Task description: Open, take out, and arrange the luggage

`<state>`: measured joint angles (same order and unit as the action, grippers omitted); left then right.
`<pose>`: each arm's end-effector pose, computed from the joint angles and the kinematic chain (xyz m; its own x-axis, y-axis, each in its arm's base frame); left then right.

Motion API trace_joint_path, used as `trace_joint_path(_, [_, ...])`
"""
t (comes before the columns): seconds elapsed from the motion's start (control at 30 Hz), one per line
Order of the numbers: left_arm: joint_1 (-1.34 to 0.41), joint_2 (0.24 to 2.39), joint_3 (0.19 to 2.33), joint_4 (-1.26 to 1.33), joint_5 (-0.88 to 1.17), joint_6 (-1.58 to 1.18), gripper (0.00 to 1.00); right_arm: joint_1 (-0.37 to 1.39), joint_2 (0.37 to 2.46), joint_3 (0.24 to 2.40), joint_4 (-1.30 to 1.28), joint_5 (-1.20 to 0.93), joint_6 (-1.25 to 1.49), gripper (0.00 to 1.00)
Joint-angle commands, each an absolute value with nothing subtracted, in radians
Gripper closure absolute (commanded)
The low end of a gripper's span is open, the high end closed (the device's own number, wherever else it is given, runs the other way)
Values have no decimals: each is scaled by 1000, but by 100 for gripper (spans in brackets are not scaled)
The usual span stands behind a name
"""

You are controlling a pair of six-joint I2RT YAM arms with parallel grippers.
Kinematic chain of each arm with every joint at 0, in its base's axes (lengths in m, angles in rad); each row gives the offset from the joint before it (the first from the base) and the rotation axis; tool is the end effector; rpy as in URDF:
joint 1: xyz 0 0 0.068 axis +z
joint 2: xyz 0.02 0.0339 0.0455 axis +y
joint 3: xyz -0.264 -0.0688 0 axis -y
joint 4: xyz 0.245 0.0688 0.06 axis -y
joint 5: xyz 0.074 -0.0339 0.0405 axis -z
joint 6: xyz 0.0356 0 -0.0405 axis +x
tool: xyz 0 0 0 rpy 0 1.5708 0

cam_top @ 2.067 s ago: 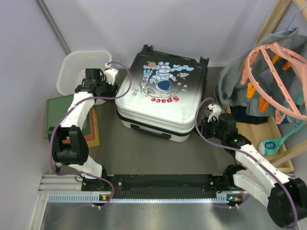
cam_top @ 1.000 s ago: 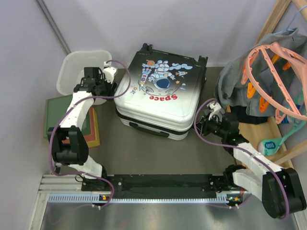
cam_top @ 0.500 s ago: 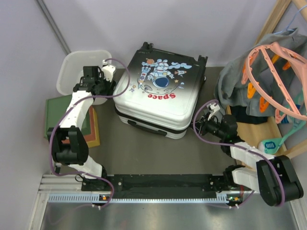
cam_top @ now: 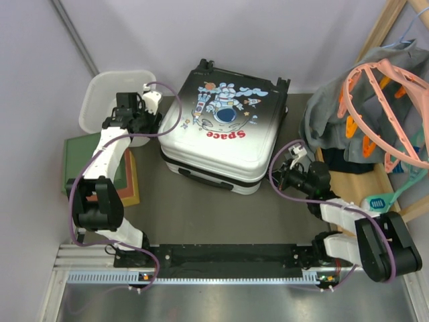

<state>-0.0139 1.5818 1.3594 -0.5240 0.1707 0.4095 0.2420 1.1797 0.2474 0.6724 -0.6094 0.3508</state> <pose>0.3551 -0.0110 0.3079 -0.5677 0.4003 -0.7194 0.3973 0.8986 0.1865 0.2022 0.0709 0.1701 -0.4864 0.1702 -0.8570 -0.6031 0.6443 0.4702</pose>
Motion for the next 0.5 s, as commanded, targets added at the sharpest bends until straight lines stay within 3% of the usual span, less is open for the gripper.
trace_joint_path(0.0, [-67,1592,1345,-623,316,397,31,267,1151,270,707,-577,357,98])
trace_joint_path(0.47, [-67,1600,1296,-591,339,384,31,560,781,324,161,-287,203,100])
